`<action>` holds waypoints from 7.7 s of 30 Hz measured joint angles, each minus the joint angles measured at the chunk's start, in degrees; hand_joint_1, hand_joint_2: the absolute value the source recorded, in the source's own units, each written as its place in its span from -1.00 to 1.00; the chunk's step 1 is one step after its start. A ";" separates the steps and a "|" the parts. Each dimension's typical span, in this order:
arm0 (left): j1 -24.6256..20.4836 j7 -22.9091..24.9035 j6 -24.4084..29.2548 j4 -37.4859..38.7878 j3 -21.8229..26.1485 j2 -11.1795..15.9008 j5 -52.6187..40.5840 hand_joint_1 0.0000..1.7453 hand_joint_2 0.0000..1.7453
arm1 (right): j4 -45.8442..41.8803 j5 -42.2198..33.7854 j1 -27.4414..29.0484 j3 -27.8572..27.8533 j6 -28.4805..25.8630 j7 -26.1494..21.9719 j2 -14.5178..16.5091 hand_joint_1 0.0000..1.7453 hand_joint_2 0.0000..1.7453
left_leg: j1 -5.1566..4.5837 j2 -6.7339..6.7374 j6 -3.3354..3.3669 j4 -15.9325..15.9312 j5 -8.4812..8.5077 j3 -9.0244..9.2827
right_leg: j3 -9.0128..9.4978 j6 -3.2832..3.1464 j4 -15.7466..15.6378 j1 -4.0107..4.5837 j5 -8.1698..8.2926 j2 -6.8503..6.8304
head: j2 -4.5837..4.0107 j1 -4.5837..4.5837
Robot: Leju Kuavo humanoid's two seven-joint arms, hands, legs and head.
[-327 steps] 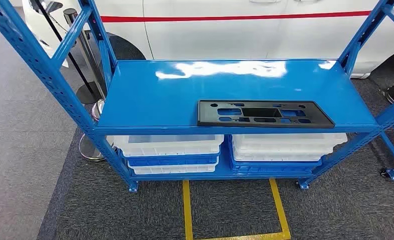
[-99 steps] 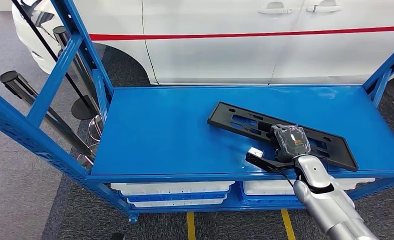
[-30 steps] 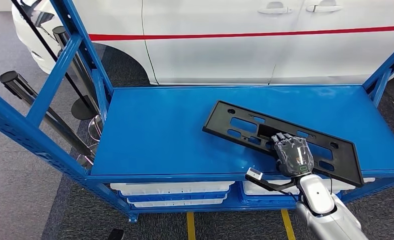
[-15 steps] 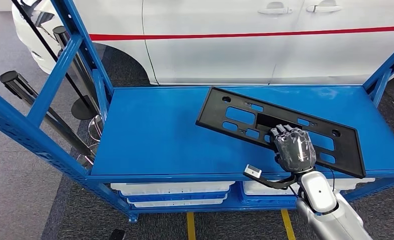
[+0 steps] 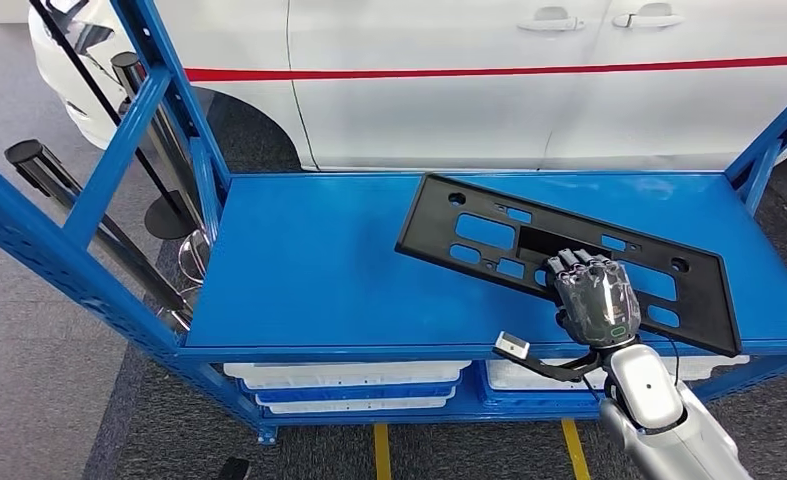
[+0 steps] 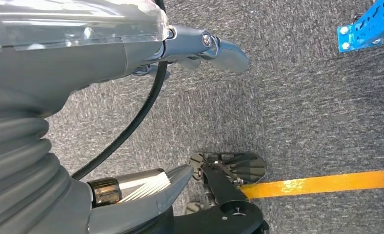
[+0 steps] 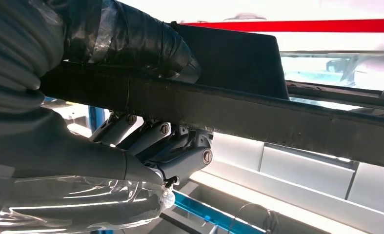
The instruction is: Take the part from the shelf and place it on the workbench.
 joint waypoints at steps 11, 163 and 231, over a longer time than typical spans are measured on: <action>0.01 -0.15 0.01 0.01 0.12 0.04 -0.36 -1.00 1.00 | -0.44 -0.01 0.05 -0.12 0.85 0.00 -0.31 1.00 1.00 | 0.82 -0.01 -3.54 15.50 -10.36 -5.18 | -1.60 -2.90 -3.68 0.18 3.57 -0.32 | 0.00 -0.14; 0.43 0.31 1.34 0.00 2.98 0.13 -2.34 -1.00 1.00 | -1.52 2.80 6.01 -2.72 2.05 2.44 -2.55 1.00 1.00 | -0.60 -2.24 -2.68 3.44 -1.99 -1.68 | 0.99 -2.50 -3.02 -0.51 0.70 -0.12 | 0.00 -0.79; 0.85 0.43 1.66 0.00 3.86 -0.32 -3.08 -1.00 1.00 | -1.67 2.11 6.20 -6.51 2.69 2.78 -3.38 1.00 1.00 | 1.26 0.69 -4.20 11.34 -2.80 -6.24 | 1.45 -2.19 -3.34 -0.37 0.75 -3.72 | 0.00 -1.57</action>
